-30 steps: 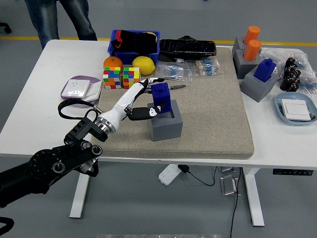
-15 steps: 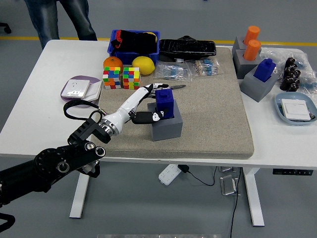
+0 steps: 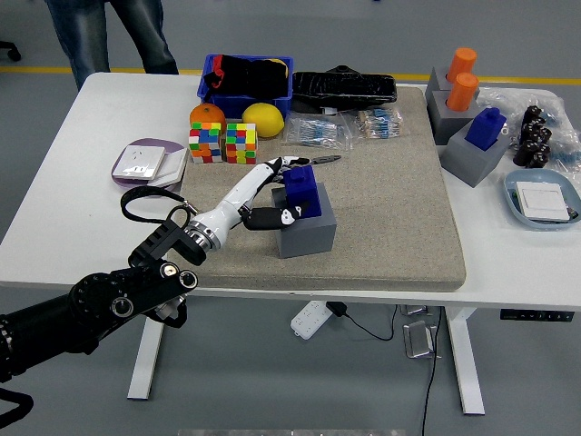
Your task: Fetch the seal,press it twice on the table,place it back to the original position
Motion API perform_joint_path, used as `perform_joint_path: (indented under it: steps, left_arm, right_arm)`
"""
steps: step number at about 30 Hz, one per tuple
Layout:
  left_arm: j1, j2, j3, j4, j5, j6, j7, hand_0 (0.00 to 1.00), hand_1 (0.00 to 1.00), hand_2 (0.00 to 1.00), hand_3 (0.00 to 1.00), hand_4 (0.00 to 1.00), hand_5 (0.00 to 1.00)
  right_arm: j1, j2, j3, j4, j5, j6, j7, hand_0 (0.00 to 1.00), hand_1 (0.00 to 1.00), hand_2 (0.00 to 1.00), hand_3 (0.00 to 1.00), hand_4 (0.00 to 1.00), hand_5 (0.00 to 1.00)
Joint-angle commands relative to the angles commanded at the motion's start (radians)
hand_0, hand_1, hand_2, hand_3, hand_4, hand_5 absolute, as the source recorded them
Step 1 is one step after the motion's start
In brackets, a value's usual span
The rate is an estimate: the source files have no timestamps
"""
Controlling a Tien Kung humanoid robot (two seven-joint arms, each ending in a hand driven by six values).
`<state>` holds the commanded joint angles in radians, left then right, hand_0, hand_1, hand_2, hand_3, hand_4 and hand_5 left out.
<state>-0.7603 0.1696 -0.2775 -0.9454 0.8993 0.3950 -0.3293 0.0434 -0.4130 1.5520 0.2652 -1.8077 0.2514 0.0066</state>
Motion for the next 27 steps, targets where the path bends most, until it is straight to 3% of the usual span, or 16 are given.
perform_joint_path:
  steps: [7,27]
  left_arm:
    - [-0.001,0.001,0.006,-0.001,0.008,0.000,0.004,0.827,0.534,0.468,0.861,0.454,0.002]
    - [-0.012,0.043,-0.020,-0.036,0.083,-0.029,0.080,0.829,0.525,0.468,0.864,0.449,0.002]
  right_arm:
    - [0.001,-0.001,0.004,0.001,-0.001,0.000,0.001,0.804,0.705,0.687,0.650,0.785,0.539]
    - [0.001,-0.005,0.011,0.000,-0.006,0.000,0.001,0.804,0.705,0.687,0.650,0.787,0.540]
